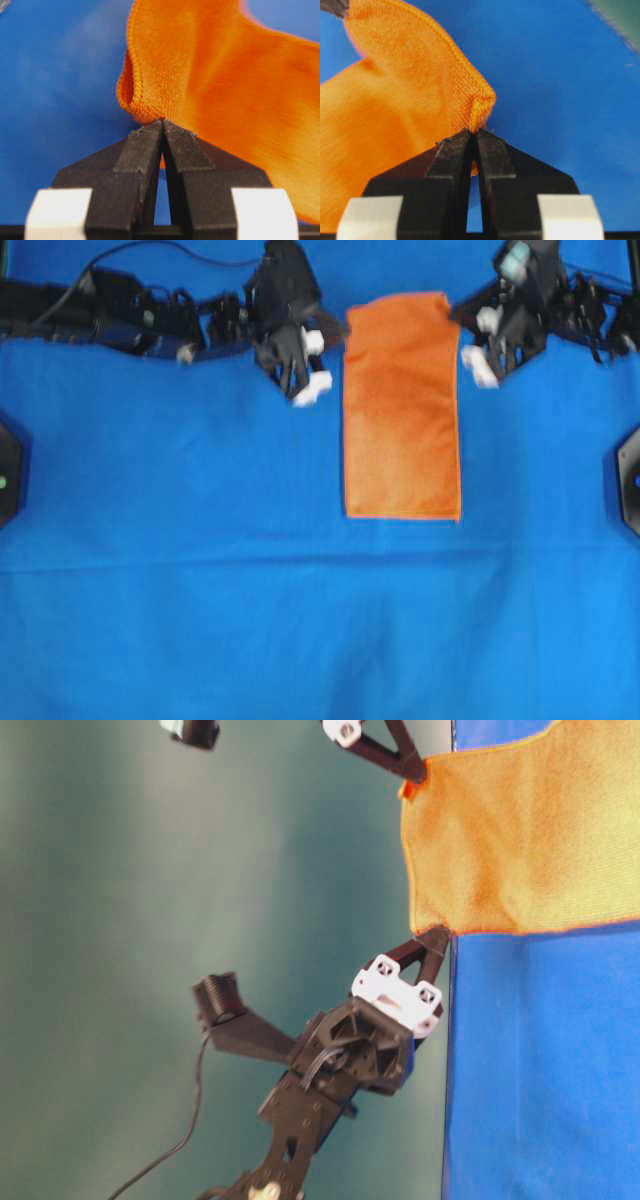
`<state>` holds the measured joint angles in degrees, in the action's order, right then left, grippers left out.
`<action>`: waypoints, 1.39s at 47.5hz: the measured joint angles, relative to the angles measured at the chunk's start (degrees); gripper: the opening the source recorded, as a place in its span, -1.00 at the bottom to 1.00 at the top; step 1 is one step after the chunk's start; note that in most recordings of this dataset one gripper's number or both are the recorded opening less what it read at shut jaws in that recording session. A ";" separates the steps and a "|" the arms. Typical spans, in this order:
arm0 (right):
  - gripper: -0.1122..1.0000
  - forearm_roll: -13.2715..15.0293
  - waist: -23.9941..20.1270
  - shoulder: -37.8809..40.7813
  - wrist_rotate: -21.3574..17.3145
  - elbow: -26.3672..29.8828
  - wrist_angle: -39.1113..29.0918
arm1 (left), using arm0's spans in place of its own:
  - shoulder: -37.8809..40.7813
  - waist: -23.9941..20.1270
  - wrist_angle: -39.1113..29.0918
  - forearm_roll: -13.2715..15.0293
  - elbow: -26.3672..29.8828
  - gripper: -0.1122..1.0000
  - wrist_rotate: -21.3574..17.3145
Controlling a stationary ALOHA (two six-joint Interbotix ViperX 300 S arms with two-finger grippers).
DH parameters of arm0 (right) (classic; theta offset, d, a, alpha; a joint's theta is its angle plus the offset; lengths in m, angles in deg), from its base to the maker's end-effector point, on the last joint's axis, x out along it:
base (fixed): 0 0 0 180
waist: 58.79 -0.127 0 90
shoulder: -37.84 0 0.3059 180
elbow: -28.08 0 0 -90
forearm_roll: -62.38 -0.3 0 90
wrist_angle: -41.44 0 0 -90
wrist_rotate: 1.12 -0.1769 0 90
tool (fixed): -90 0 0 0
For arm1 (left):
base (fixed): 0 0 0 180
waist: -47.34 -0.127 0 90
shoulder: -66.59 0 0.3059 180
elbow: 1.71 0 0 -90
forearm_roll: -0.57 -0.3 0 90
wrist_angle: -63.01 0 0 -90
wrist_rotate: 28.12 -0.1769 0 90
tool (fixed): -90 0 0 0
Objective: Fold a vertical towel.
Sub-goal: 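Lift the far corners and pull them toward the near edge of the towel, then lay the folded corners down on the near edge and open both grippers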
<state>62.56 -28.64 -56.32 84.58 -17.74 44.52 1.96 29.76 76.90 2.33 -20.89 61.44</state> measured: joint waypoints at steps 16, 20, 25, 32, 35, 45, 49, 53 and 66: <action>-0.74 -0.53 -13.10 -10.46 -0.79 -6.77 -1.14 | -4.57 9.67 0.18 0.00 -4.31 -0.78 -0.97; -0.74 -0.88 -16.61 -11.43 -1.67 -7.38 -1.85 | -4.66 12.22 0.18 0.00 -4.83 -0.78 -2.02; -0.74 -0.88 -19.86 -11.34 -2.64 -7.65 -2.90 | -4.57 14.68 0.26 0.09 -5.01 -0.78 -2.29; -0.74 -0.88 -22.68 -9.49 -4.31 -7.82 -3.96 | -2.46 16.96 0.35 0.00 -4.92 -0.78 -2.20; -0.74 -0.97 -23.82 -8.44 -4.92 -8.09 -3.87 | -1.14 17.49 0.44 0.00 -4.75 -0.78 -2.29; -0.74 -0.97 -24.61 -3.78 -7.29 -9.05 -1.05 | 2.72 18.54 0.44 0.00 -3.78 -0.78 -2.55; -0.74 -0.97 -24.52 -1.93 -7.82 -9.05 0.88 | 3.43 18.54 0.44 0.00 -3.78 -0.78 -2.90; -0.74 -1.05 -24.52 -0.70 -8.35 -9.05 2.02 | 3.60 18.54 0.44 0.09 -3.69 -0.78 -4.13; -0.74 -1.05 -25.31 0.70 -9.93 -8.88 3.08 | 3.69 18.02 0.44 0.00 -2.72 -0.78 -5.89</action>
<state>61.50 -53.96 -55.61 74.65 -26.61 47.59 5.65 47.78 77.34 2.33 -23.61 55.55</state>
